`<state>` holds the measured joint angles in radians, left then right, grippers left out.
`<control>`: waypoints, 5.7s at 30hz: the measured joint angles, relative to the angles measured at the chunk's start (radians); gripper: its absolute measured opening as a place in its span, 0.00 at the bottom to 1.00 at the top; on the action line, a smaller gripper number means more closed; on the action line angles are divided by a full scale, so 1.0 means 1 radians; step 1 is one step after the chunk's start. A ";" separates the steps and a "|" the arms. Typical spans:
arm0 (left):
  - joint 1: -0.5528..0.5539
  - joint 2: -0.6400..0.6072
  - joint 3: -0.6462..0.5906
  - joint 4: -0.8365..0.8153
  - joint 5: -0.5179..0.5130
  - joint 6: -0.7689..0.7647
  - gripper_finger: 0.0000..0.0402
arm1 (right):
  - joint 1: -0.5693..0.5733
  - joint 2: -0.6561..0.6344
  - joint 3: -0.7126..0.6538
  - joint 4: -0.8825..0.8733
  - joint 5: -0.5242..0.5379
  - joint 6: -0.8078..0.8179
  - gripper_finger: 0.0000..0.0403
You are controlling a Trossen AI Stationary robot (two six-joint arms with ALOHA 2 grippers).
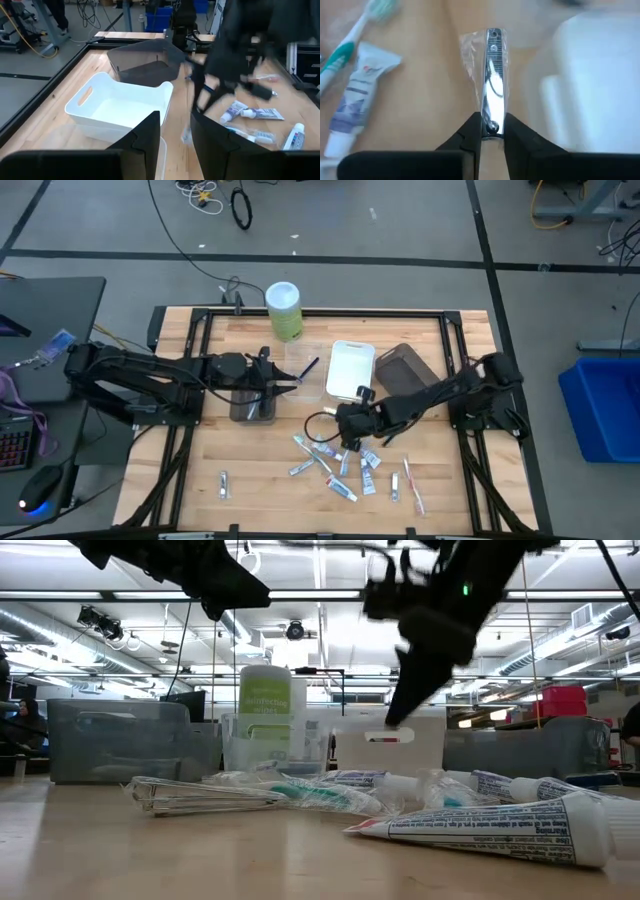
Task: Pick & Place Travel size toiletries
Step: Put the silver nail cutter into the white bin, then put the purple toothpaste into the right black bin, then put the green toothbrush into the left black bin
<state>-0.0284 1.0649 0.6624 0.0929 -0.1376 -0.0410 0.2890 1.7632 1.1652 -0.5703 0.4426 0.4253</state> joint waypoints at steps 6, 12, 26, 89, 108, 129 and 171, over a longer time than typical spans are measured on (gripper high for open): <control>0.000 0.000 0.000 -0.005 0.000 0.000 0.29 | -0.047 -0.119 0.023 -0.132 0.182 -0.049 0.17; 0.000 0.000 0.000 -0.007 -0.001 0.000 0.29 | -0.211 -0.149 -0.002 -0.180 0.133 -0.019 0.15; 0.000 0.000 0.000 -0.013 -0.035 0.005 0.29 | -0.425 -0.125 -0.151 0.089 -0.138 -0.284 0.31; 0.000 0.000 0.000 0.036 -0.087 -0.048 0.29 | 0.169 -0.186 -0.547 0.658 -0.227 0.167 0.62; 0.000 0.000 0.000 0.030 -0.086 -0.041 0.29 | 0.165 -0.073 -0.532 0.660 -0.169 0.074 0.26; 0.000 0.000 0.000 0.029 -0.086 -0.041 0.29 | -0.018 -0.642 -0.394 -0.077 0.203 0.052 0.20; -0.106 0.253 0.032 0.161 0.160 -0.161 0.29 | -0.349 -0.664 -0.621 0.749 -0.078 -0.392 0.44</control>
<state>-0.1348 1.3184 0.6947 0.2536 0.0229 -0.2017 -0.0596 1.0994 0.5446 0.1787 0.3645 0.0329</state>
